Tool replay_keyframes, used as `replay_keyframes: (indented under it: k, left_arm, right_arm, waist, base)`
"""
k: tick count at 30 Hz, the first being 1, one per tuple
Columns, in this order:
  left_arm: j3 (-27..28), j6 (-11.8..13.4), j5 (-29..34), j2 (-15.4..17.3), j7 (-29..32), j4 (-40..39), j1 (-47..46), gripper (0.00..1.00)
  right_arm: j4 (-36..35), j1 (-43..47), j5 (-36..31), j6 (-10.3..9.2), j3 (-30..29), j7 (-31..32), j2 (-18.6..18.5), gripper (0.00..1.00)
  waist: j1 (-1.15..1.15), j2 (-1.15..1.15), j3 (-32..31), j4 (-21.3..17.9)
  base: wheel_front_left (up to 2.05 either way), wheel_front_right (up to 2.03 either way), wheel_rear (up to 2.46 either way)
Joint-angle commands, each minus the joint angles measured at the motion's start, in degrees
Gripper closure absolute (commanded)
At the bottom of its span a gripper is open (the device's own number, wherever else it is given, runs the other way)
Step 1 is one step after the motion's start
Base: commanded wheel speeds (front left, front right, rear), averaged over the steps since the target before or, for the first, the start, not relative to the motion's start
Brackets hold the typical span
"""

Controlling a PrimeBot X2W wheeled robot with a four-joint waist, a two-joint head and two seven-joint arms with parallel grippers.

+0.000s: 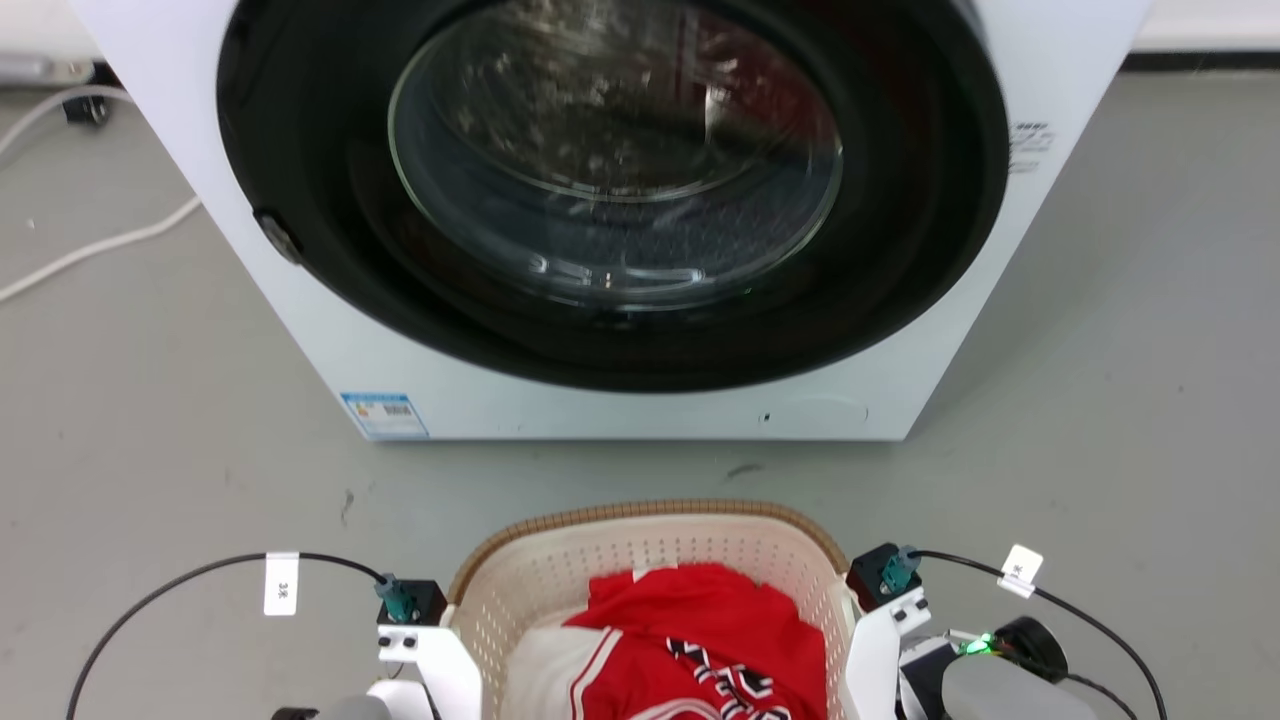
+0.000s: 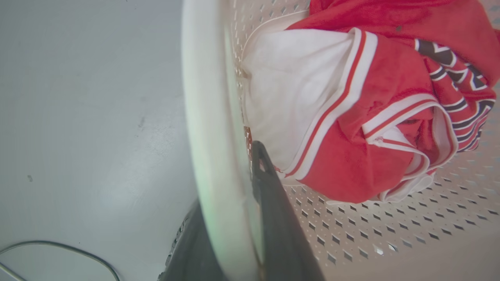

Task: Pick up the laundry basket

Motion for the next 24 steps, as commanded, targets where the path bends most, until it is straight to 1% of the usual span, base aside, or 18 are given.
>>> replay_keyframes:
  k: [1, 10, 16, 24]
  left_arm:
    - [-1.3, -0.5, -0.9, -0.2, 0.9, -0.8, 0.9, 1.0]
    - [-7.2, -0.5, -6.4, 1.3, 5.9, -1.8, 2.8, 1.0]
    - [-10.2, -0.5, -9.1, 2.1, 7.1, -2.1, 3.0, 1.0]
    - [-13.4, -0.5, -12.0, 2.6, 8.2, -1.4, 3.0, 1.0]
  right_arm:
    - [-1.2, 0.8, 1.0, 0.78, 1.2, 0.4, 0.4, 1.0]
    - [-1.9, 2.2, 6.9, 0.77, 6.1, 3.5, -0.9, 1.0]
    - [-1.9, 2.2, 9.8, 0.77, 8.2, 4.9, -1.2, 1.0]
    - [-1.5, 2.7, 11.9, 0.76, 9.9, 5.6, -1.2, 1.0]
  waist:
    - [0.01, 0.0, -2.7, -0.5]
    - [0.01, 0.0, -7.6, -1.0]
    - [0.01, 0.0, -9.0, -0.9]
    - [0.01, 0.0, -10.2, -0.7]
  base:
    - [0.0, 0.0, 0.0]
    - [0.0, 0.0, 0.0]
    - [0.0, 0.0, 0.0]
    - [0.0, 0.0, 0.0]
